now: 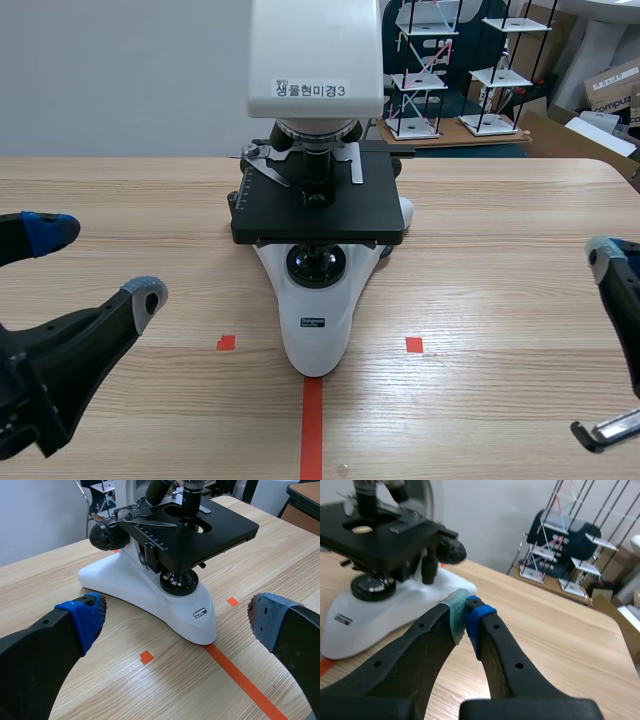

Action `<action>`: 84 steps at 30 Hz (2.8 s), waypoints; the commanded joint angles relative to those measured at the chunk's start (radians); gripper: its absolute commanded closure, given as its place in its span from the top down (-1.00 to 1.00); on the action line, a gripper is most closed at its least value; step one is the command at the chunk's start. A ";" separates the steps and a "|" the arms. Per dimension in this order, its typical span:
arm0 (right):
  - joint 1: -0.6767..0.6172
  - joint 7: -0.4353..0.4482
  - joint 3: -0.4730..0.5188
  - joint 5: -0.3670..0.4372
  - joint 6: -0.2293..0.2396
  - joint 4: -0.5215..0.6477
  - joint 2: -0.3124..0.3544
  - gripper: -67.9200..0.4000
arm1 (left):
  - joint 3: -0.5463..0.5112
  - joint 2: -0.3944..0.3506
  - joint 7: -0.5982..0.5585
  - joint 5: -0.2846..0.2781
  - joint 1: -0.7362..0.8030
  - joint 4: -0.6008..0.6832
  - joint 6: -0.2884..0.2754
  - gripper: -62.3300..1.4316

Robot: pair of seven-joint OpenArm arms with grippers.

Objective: Point at the fine focus knob

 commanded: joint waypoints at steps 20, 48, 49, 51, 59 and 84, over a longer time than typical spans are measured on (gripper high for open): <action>0.310 -0.144 0.299 0.215 0.560 -0.489 0.101 -0.96 | 0.001 0.005 -0.016 0.001 -0.006 0.020 0.006 0.91; 0.979 -0.364 -0.021 0.151 0.885 -0.775 0.149 -0.96 | 0.001 0.005 -0.016 0.001 -0.006 0.020 0.006 0.91; 1.001 -0.364 -0.037 0.151 0.884 -0.790 0.149 -0.96 | 0.001 0.005 -0.016 0.001 -0.006 0.020 0.006 0.91; 1.043 -0.364 -0.069 0.151 0.884 -0.819 0.149 -0.97 | 0.001 0.005 -0.016 0.001 -0.006 0.020 0.006 0.91; 1.205 -0.362 -0.230 0.151 0.884 -0.859 0.139 -0.97 | 0.001 0.005 -0.012 0.001 -0.006 0.020 0.006 0.91; 1.553 -0.405 -0.595 0.124 0.885 -1.044 -0.042 -0.97 | 0.001 0.005 -0.010 0.001 -0.006 0.020 0.006 0.91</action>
